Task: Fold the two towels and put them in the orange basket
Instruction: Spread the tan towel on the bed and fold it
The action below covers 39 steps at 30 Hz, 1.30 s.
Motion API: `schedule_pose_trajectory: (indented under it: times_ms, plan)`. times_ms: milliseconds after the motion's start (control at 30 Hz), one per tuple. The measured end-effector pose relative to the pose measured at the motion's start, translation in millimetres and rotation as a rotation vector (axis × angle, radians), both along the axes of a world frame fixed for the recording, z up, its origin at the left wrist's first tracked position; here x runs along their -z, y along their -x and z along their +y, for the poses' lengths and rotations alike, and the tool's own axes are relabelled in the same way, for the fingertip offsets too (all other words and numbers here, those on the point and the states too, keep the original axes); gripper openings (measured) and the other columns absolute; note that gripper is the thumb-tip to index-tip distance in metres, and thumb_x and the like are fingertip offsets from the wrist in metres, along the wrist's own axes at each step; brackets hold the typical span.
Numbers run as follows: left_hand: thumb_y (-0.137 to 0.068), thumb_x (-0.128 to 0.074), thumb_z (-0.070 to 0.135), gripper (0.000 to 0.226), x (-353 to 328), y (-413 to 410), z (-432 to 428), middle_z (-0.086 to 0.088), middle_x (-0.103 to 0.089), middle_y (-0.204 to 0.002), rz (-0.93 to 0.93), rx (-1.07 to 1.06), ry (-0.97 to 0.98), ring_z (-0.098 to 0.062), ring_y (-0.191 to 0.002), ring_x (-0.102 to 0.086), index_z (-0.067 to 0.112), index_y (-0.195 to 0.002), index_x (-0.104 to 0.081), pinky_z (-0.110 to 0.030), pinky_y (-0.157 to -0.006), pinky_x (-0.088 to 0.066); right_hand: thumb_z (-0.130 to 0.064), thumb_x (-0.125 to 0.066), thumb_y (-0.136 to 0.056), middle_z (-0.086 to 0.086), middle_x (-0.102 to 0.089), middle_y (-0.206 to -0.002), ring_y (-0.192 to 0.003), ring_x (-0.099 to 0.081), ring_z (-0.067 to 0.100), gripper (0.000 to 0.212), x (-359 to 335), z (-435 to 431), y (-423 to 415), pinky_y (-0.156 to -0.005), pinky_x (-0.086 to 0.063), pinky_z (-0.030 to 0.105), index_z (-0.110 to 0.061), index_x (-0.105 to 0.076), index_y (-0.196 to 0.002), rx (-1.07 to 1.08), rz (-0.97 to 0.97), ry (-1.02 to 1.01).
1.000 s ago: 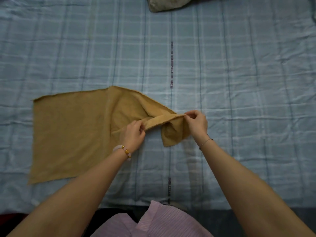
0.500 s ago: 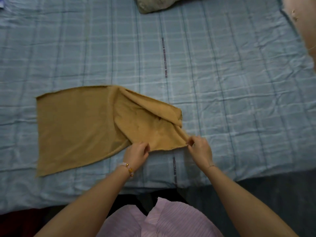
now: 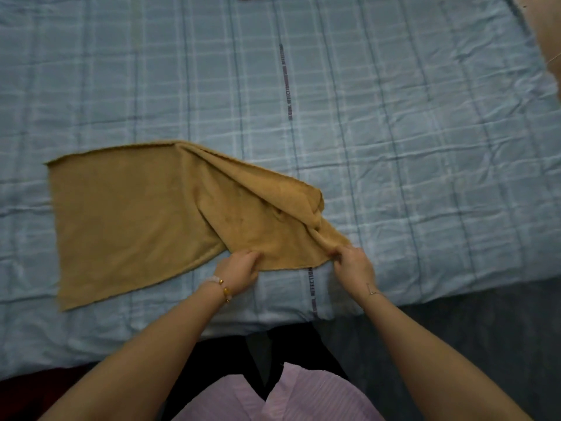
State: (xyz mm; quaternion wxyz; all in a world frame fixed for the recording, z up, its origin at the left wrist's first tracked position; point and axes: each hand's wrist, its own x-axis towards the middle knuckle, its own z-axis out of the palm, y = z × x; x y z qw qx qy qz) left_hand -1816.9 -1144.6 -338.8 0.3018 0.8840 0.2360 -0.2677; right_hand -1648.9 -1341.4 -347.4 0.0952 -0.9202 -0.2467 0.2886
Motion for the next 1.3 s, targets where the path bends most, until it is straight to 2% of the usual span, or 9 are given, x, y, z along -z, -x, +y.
schedule_pose_trajectory:
  times_ms: [167, 300, 533, 700, 833, 933, 1033, 1167, 1300]
  plan:
    - [-0.087, -0.049, 0.012, 0.037, -28.0, -41.4, 23.9, -0.01, -0.061, -0.118, -0.138, -0.111, -0.011, -0.023, -0.108, -0.056, 0.009, -0.123, -0.054, -0.03, -0.088, -0.044, -0.014, -0.051, -0.086, 0.012, -0.067, -0.103, -0.095, -0.062, 0.029, 0.023, -4.6, 10.3, -11.4, -0.079, -0.05, 0.035, -0.01, -0.068, -0.101, 0.292, 0.094, -0.118]
    - [-0.088, -0.05, 0.013, 0.031, -40.9, -81.7, 29.0, -0.008, -0.061, -0.116, -0.251, -0.067, -0.035, -0.023, -0.107, -0.056, 0.011, -0.118, -0.057, -0.032, -0.086, -0.045, -0.016, -0.055, -0.086, 0.01, -0.069, -0.105, -0.099, -0.062, 0.027, 0.021, -5.8, 26.1, -24.4, -0.083, -0.049, 0.034, -0.013, -0.067, -0.103, 0.42, 0.145, -0.215]
    - [-0.088, -0.049, 0.015, 0.044, -27.7, -133.8, 28.0, -0.002, -0.048, -0.137, -0.23, 0.068, -0.159, -0.026, -0.121, -0.046, 0.019, -0.132, -0.047, -0.039, -0.096, -0.041, -0.014, -0.056, -0.087, 0.007, -0.064, -0.121, -0.11, -0.058, 0.023, 0.034, -6.7, 55.9, -48.9, -0.095, -0.045, 0.034, -0.015, -0.062, -0.121, 0.46, 0.248, -0.316]
    - [-0.09, -0.045, 0.02, 0.055, -14.9, -156.1, 26.5, 0.002, -0.033, -0.148, -0.146, 0.102, -0.203, -0.02, -0.137, -0.026, 0.022, -0.143, -0.031, -0.037, -0.107, -0.031, -0.025, -0.058, -0.089, 0.006, -0.063, -0.121, -0.111, -0.057, 0.023, 0.033, -1.8, 72.0, -59.8, -0.097, -0.045, 0.035, -0.012, -0.062, -0.12, 0.456, 0.284, -0.334]
    - [-0.092, -0.04, 0.019, 0.053, -4.0, -169.1, 31.5, 0.001, -0.035, -0.148, -0.126, 0.064, -0.188, -0.022, -0.136, -0.026, 0.022, -0.144, -0.029, -0.038, -0.108, -0.03, -0.028, -0.059, -0.089, 0.006, -0.065, -0.114, -0.107, -0.059, 0.022, 0.028, 6.2, 78.1, -62.0, -0.093, -0.046, 0.034, -0.012, -0.065, -0.111, 0.445, 0.321, -0.318]
    - [-0.095, -0.038, 0.023, 0.044, -0.3, -175.3, 39.8, -0.002, -0.046, -0.138, -0.076, 0.047, -0.23, -0.024, -0.13, -0.035, 0.021, -0.139, -0.038, -0.036, -0.106, -0.025, -0.027, -0.059, -0.088, 0.005, -0.069, -0.103, -0.098, -0.062, 0.021, 0.02, 10.1, 80.2, -66.4, -0.083, -0.047, 0.03, -0.012, -0.068, -0.098, 0.467, 0.307, -0.287]
    - [-0.095, -0.041, 0.027, 0.031, -2.0, -178.0, 52.0, -0.003, -0.055, -0.125, -0.02, 0.03, -0.251, -0.025, -0.12, -0.043, 0.022, -0.124, -0.051, -0.035, -0.098, -0.029, -0.023, -0.056, -0.089, 0.008, -0.069, -0.1, -0.095, -0.062, 0.024, 0.018, 8.0, 83.5, -77.1, -0.078, -0.046, 0.031, -0.011, -0.065, -0.098, 0.513, 0.271, -0.291]
    - [-0.093, -0.044, 0.024, 0.02, -9.7, -189.1, 70.1, -0.005, -0.059, -0.111, -0.051, -0.025, -0.265, -0.026, -0.11, -0.047, 0.02, -0.103, -0.062, -0.035, -0.087, -0.034, -0.017, -0.057, -0.087, 0.011, -0.069, -0.098, -0.095, -0.062, 0.027, 0.014, -0.4, 94.0, -106.0, -0.08, -0.046, 0.034, -0.009, -0.064, -0.096, 0.566, 0.211, -0.382]
    - [-0.095, -0.041, 0.021, 0.021, -17.6, -216.4, 88.3, -0.007, -0.059, -0.11, -0.137, -0.041, -0.287, -0.029, -0.107, -0.048, 0.012, -0.102, -0.059, -0.037, -0.085, -0.034, -0.016, -0.059, -0.085, 0.007, -0.068, -0.091, -0.091, -0.063, 0.025, 0.012, -11.4, 111.4, -144.4, -0.083, -0.049, 0.037, -0.01, -0.064, -0.095, 0.56, 0.187, -0.452]
